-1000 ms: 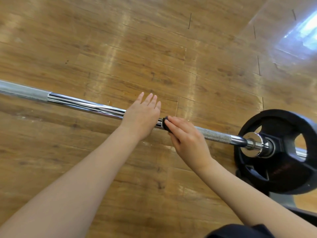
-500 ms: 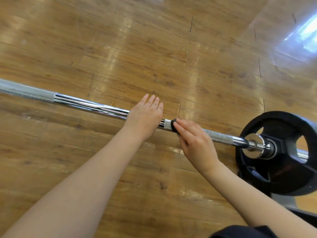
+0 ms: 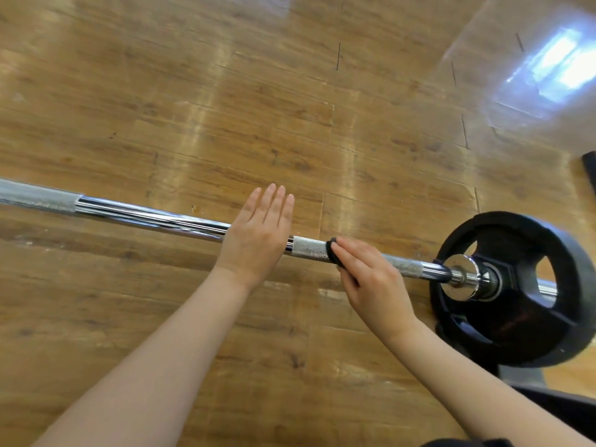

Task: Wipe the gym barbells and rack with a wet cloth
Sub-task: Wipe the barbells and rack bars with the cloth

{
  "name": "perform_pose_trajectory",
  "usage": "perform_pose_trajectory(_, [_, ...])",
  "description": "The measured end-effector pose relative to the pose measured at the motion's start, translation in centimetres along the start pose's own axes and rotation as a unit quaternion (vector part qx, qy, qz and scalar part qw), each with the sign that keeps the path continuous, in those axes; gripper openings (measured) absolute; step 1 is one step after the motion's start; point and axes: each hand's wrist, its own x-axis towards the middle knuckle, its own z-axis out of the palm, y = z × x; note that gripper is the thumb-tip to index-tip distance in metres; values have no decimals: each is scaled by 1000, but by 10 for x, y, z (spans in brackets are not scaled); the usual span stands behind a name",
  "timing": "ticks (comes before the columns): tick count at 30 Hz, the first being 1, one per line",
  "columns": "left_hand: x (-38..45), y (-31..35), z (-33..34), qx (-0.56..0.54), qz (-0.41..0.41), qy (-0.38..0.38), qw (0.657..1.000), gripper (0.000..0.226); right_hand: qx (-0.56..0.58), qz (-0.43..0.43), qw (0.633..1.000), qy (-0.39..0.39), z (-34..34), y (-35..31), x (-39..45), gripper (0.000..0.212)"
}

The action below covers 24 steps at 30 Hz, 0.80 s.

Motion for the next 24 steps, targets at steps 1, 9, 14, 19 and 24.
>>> perform_pose_trajectory(1, [0, 1, 0, 2, -3, -9, 1000, 45, -5, 11, 1000, 2, -3, 3, -3, 28])
perform_pose_trajectory(9, [21, -6, -22, -5, -9, -200, 980, 57, 16, -48, 999, 5, 21, -30, 28, 28])
perform_pose_trajectory(14, [20, -5, -24, -21, -22, -190, 981, 61, -9, -16, 1000, 12, 5, -2, 6, 29])
perform_pose_trajectory(19, [15, -3, -27, -25, -17, -188, 982, 59, -6, -13, 1000, 26, 9, -14, 16, 22])
perform_pose_trajectory(24, [11, -2, -24, -12, -4, -154, 988, 59, 6, -49, 999, 7, 19, -20, 19, 22])
